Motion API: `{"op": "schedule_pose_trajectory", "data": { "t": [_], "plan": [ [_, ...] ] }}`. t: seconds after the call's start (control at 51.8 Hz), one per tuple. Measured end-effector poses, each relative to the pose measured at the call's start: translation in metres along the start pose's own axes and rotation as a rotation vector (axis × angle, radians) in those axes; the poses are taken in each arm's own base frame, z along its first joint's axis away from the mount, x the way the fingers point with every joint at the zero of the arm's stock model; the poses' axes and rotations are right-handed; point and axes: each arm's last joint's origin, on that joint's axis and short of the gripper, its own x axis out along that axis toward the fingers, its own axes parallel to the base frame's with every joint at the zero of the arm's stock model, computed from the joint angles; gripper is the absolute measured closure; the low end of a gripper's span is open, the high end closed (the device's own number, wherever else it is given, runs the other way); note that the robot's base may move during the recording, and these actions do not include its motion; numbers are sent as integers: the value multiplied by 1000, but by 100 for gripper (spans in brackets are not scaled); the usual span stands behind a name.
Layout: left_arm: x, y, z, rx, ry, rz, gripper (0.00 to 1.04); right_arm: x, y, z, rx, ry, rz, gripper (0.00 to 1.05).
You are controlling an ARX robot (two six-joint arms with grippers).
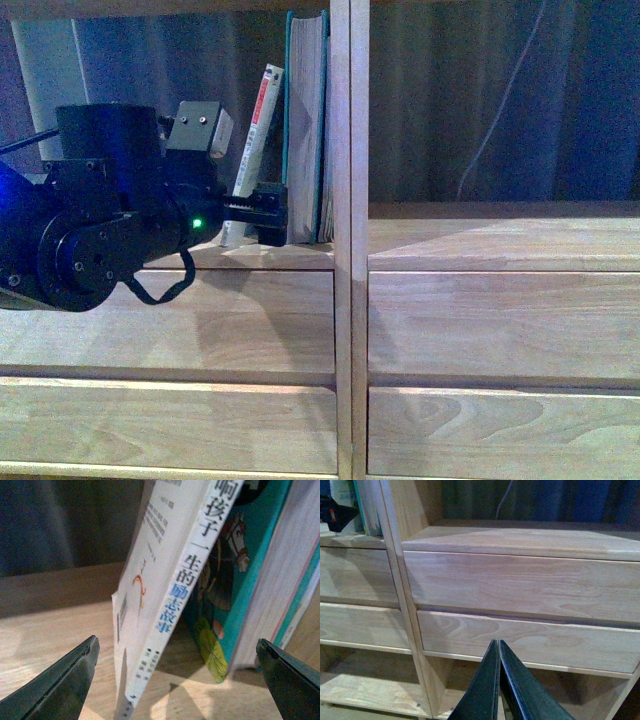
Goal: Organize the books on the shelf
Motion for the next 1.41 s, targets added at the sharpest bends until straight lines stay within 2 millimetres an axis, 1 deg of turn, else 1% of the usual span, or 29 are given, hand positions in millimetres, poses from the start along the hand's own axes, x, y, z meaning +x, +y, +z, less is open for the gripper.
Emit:
{"op": "schedule_pose_trajectory", "data": {
  "t": [0.135, 0.232, 0.367, 0.482, 0.521, 0.579, 0.637, 0.656, 0.695, 0.733, 0.772, 0.791, 0.83, 0.849, 0.907, 0.984, 1.003, 1.1, 1.177, 1.235, 1.293, 1.331, 1.37, 1.409],
  "plan": [
    [-10, -8, -1, -42, 25, -27, 7, 0, 0, 0, 0, 0, 0, 102],
    [-20, -13, 3, -63, 32, -35, 7, 0, 0, 0, 0, 0, 0, 102],
    [-44, -21, 18, -76, 29, -46, 7, 0, 0, 0, 0, 0, 0, 102],
    [-74, -27, 35, -73, 4, -46, 7, 0, 0, 0, 0, 0, 0, 102],
    [-89, -29, 40, -64, -5, -44, 7, 0, 0, 0, 0, 0, 0, 102],
    [-105, -31, 45, -58, -10, -44, 7, 0, 0, 0, 0, 0, 0, 102],
    [-131, -35, 52, -37, -23, -37, 7, 0, 0, 0, 0, 0, 0, 102],
    [-135, -35, 53, -34, -25, -37, 7, 0, 0, 0, 0, 0, 0, 102],
    [-152, -37, 57, -24, -31, -31, 7, 0, 0, 0, 0, 0, 0, 102],
    [-163, -37, 58, -20, -36, -27, 7, 0, 0, 0, 0, 0, 0, 102],
    [-183, -38, 61, -12, -39, -23, 7, 0, 0, 0, 0, 0, 0, 102],
    [-187, -38, 62, -9, -38, -20, 7, 0, 0, 0, 0, 0, 0, 102],
    [-204, -39, 63, 1, -39, -14, 7, 0, 0, 0, 0, 0, 0, 102],
    [-208, -39, 64, 4, -40, -13, 7, 0, 0, 0, 0, 0, 0, 102],
    [-233, -40, 66, 9, -36, -5, 7, 0, 0, 0, 0, 0, 0, 102],
    [-276, -41, 69, 20, -35, 11, 7, 0, 0, 0, 0, 0, 0, 102],
    [-283, -41, 70, 22, -37, 15, 7, 0, 0, 0, -1, 0, 0, 101],
    [-315, -42, 71, 32, -66, 40, 7, 0, 0, 0, -2, 0, 0, 84],
    [-336, -42, 65, 31, -74, 64, 7, 0, 0, 0, -2, 0, 0, 70],
    [-345, -43, 59, 30, -69, 68, 7, 0, 0, 0, -2, 0, 0, 61],
    [-349, -44, 58, 25, -70, 83, 8, 0, 0, 0, -2, 0, 0, 51],
    [-350, -44, 57, 0, -38, 157, 13, 0, 0, 0, -2, 0, 1, 46],
    [-353, -43, 48, -33, 16, 300, 24, 0, 0, 0, -2, 0, 1, 36],
    [-355, -41, 40, -44, 32, 367, 32, 0, 0, 0, -2, 0, 0, 27]
  ]
}}
